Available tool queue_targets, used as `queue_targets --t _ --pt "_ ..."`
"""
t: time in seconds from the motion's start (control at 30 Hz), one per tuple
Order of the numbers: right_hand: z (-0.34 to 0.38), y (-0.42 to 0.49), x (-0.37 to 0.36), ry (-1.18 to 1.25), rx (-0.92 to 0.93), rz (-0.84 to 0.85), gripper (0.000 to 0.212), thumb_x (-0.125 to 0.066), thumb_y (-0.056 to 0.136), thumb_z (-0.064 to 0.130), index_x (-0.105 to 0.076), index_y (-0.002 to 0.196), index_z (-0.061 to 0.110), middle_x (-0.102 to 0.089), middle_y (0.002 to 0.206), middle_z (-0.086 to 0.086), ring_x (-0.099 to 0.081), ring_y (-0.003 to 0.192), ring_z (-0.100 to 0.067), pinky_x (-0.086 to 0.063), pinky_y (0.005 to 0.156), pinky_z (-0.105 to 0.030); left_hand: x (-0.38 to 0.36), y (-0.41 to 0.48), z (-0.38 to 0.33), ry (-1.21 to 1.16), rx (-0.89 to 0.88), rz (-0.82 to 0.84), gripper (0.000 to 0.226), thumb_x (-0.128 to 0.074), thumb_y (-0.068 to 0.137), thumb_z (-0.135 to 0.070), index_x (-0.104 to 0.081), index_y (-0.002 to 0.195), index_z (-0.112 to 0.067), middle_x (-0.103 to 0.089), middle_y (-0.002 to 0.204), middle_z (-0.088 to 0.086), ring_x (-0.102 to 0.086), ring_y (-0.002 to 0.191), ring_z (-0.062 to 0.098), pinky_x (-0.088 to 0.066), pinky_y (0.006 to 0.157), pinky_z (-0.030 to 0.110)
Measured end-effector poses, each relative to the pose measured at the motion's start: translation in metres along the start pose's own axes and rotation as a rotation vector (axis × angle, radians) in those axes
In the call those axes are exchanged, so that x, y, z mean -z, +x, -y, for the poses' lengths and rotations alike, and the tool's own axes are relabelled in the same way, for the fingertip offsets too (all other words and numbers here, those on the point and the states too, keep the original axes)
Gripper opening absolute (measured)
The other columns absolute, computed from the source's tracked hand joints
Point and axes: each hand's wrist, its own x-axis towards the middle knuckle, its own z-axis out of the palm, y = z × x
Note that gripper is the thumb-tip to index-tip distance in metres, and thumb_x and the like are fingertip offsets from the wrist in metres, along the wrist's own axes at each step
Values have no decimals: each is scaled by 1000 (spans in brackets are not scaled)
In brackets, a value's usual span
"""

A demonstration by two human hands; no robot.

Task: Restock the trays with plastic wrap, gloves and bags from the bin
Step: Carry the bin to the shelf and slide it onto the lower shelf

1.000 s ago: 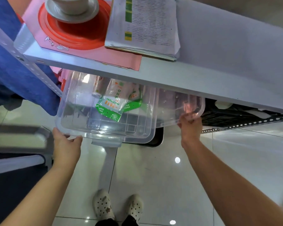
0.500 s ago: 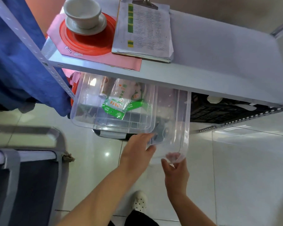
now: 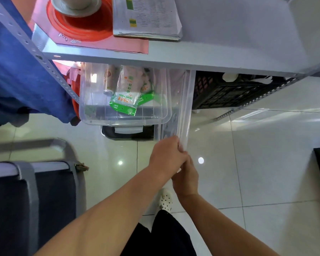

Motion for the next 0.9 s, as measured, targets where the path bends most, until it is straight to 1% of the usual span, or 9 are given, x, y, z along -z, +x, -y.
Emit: queue_targets --t 0.07,0.13,0.3,0.43,0.53,0.6,0.7,0.77,0.9 --pt "-5 -7 6 -149 146 102 44 -74 74 20 -52 112 24 -61 103 9 -56 80 5 -47 68 -24 7 -11 5 -26 5 -35 26 -68 74 -25 -44 63 -29 -51 63 -9 -51 58 4 -33 50 14" --pt "-13 -12 16 -275 184 180 42 -67 83 30 -53 120 15 -61 114 0 -60 92 -12 -50 74 -30 22 -20 15 -55 7 -79 27 -69 73 -23 -45 61 -27 -51 60 -9 -49 54 3 -32 49 13" --pt "-32 -10 36 -356 -70 261 34 -47 95 35 -52 124 17 -59 121 -5 -59 104 -21 -45 84 -33 64 -35 39 -260 135 -55 14 -68 68 -19 -55 63 -16 -58 59 -6 -48 52 3 -40 51 10" --pt "-37 -8 25 -345 -180 319 37 -47 95 32 -47 129 17 -54 129 -10 -58 108 -24 -44 88 -34 88 -40 55 -704 245 -94 15 -69 67 -13 -56 59 -14 -69 71 15 -67 68 24 -56 64 31" --pt "-32 -6 17 -238 -323 231 46 -46 95 34 -38 138 19 -45 136 -14 -55 113 -28 -41 91 -34 96 -49 75 -867 304 -84 14 -67 74 -5 -56 67 -8 -68 86 27 -69 78 31 -57 67 29" --pt "-27 -2 13 -144 -402 114 51 -48 95 34 -34 140 17 -40 139 -14 -50 120 -28 -39 93 -34 99 -56 90 -978 313 -73 18 -62 77 0 -55 64 -10 -70 89 23 -69 87 32 -55 65 25" --pt "-17 6 9 -78 -571 -97 57 -53 91 35 -34 140 13 -33 144 -16 -38 128 -35 -36 103 -46 106 -62 113 -1118 334 -105 30 -54 84 3 -54 59 -14 -73 87 15 -70 87 26 -55 64 23" --pt "-10 10 8 32 -643 -145 58 -55 90 33 -34 139 13 -39 142 -15 -42 124 -34 -38 101 -45 111 -65 129 -1202 345 -128 33 -51 87 1 -56 59 -15 -74 86 13 -70 84 22 -56 67 21" --pt "2 13 10 189 -576 -213 49 -55 89 13 -40 135 22 -50 135 -7 -55 113 -26 -46 97 -41 120 -64 159 -1324 381 -182 22 -47 93 -6 -58 74 -9 -75 86 11 -71 87 19 -56 66 21"
